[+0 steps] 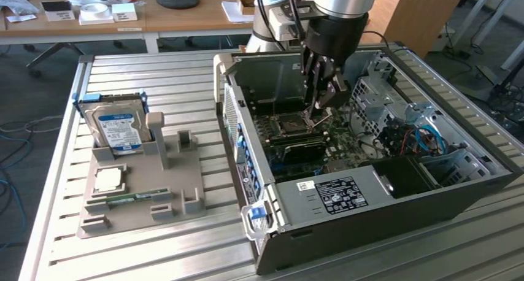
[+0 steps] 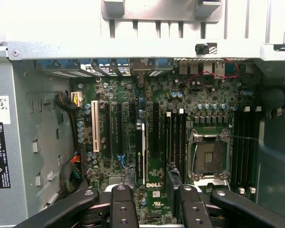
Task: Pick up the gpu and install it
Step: 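Insert the gpu into the slot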
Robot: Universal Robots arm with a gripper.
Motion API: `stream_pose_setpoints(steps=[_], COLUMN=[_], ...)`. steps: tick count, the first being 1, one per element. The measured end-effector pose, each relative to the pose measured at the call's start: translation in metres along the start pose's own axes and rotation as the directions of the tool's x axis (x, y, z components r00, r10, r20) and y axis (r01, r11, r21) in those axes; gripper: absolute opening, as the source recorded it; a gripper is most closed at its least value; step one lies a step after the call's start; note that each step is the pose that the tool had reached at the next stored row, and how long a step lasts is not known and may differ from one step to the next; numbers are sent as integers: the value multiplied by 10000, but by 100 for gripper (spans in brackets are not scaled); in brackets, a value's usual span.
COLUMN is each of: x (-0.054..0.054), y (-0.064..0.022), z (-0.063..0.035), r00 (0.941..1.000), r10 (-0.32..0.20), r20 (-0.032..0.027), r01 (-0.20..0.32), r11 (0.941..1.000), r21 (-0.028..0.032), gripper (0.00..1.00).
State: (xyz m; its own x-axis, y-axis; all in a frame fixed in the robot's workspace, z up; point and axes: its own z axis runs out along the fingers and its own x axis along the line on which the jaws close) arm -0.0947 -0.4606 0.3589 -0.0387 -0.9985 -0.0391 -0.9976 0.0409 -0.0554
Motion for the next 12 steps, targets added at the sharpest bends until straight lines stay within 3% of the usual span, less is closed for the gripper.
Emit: stream_pose_setpoints(steps=[12], x=[5], y=[8], z=[145], r00=[10000], r10=[6], r20=[-8], r01=[-6], r11=[10000], r21=[-70], gripper=[40])
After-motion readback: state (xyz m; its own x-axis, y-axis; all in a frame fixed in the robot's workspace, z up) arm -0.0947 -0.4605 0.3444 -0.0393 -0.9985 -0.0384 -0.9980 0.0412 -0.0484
